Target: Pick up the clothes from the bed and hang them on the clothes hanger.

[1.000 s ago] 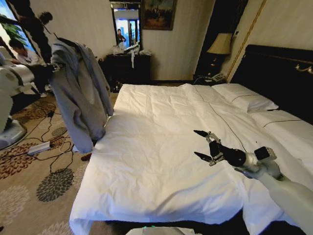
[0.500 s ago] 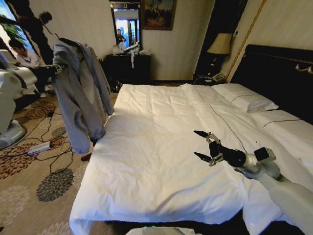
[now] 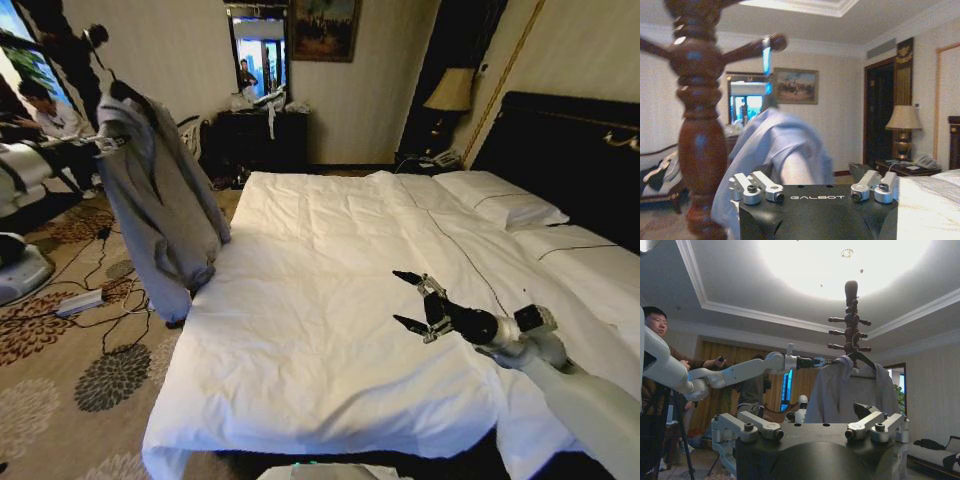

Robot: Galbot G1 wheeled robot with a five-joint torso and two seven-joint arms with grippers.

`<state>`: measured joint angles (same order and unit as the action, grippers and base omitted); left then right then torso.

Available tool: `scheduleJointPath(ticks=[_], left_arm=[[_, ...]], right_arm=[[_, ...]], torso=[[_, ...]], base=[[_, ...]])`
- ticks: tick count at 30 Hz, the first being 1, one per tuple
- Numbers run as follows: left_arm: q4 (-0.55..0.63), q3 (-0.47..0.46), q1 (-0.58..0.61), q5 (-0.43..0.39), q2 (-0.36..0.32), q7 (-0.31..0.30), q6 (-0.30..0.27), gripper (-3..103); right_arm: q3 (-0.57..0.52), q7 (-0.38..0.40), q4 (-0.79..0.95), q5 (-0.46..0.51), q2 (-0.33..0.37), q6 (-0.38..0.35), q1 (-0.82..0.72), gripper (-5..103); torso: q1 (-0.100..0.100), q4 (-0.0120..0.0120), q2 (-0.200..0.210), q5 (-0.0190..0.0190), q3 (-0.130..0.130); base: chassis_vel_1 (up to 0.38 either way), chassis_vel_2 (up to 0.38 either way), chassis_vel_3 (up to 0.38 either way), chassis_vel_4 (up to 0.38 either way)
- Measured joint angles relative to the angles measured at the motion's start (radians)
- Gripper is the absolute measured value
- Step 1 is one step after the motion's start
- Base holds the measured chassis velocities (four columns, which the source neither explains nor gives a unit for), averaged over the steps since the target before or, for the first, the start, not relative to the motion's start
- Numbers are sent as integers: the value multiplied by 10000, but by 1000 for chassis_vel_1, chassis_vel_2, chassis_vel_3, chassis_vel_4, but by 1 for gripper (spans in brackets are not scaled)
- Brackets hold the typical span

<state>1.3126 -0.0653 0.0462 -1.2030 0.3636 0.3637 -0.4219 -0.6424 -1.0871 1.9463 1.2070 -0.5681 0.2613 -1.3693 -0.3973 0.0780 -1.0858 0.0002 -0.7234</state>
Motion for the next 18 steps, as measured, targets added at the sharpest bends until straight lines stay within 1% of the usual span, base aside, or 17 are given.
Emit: scheduleJointPath(ticks=[1, 2, 3, 4, 7, 9, 10, 11, 12, 13, 14, 15, 16, 17, 18], left_arm=[[189, -28, 46, -70, -114, 0, 27, 92], [368, -47, 82, -120, -202, -2, 50, 92], [593, -74, 120, -167, -302, -8, 89, 97], [733, -91, 131, -191, -357, -13, 125, 99], [1083, -156, 138, -322, -470, -91, 235, 100], [1566, -273, 131, -640, -584, -281, 496, 100], [1566, -273, 131, -640, -584, -281, 496, 100], [1875, -322, 145, -870, -666, -510, 711, 100], [2200, -345, 245, -1041, -779, -805, 1010, 100], [2596, -372, 507, -1121, -923, -1174, 1345, 100], [2849, -422, 737, -1118, -999, -1448, 1516, 100], [2849, -422, 737, -1118, -999, -1448, 1516, 100], [3281, -545, 1199, -1095, -1074, -1848, 1766, 100], [3496, -649, 1463, -1060, -1078, -2036, 1858, 100], [4215, -1262, 2534, -799, -984, -2539, 2143, 100]], right_arm=[[-6, 5, 32, 10, 2, -5, -9, 100], [-17, 9, 56, 17, 3, -7, -17, 100], [-42, 13, 76, 26, 2, -9, -31, 100], [-57, 21, 85, 36, -2, -10, -39, 100], [-97, 93, 128, 111, -20, -12, -77, 100], [-156, 384, 281, 357, -80, -12, -139, 100], [-156, 384, 281, 357, -80, -12, -139, 100], [-215, 687, 436, 501, -164, -13, -172, 100], [-275, 1107, 579, 535, -270, 19, -190, 100], [-356, 1981, 782, 473, -462, 178, -241, 100], [-426, 2812, 952, 293, -618, 316, -310, 100], [-426, 2812, 952, 293, -618, 316, -310, 100], [-548, 4018, 1182, -148, -854, 486, -406, 100], [-629, 4742, 1337, -472, -1027, 593, -483, 100], [-804, 6677, 1725, -1403, -1580, 703, -701, 100]], torso=[[0, 0, 0, 0, 0], [0, 0, 0, -1, 0], [0, -2, 0, -1, 0], [0, -2, 0, -1, 0], [0, 0, 0, -1, 0], [0, 0, 0, -1, 0], [0, 0, 0, -1, 0], [0, 0, 0, -1, 0], [0, 1, 0, 1, 1], [1, -3, 0, 3, 1], [1, -4, 0, 3, 1], [1, -4, 0, 3, 1], [1, -7, 0, 0, 1], [1, -8, 0, 0, 1], [0, 2, 0, -6, 0]], base=[[0, 0, 0, 0], [0, 0, 0, 0], [0, 0, 0, 0], [0, 0, 0, 0], [0, 0, 0, 0], [0, 0, 0, 0], [0, 0, 0, 0], [0, 0, 0, 0], [0, 0, 0, 0], [0, 0, 0, 0], [0, 0, 0, 0], [0, 0, 0, 0], [0, 0, 0, 0], [0, 0, 0, 0], [0, 0, 0, 0]])
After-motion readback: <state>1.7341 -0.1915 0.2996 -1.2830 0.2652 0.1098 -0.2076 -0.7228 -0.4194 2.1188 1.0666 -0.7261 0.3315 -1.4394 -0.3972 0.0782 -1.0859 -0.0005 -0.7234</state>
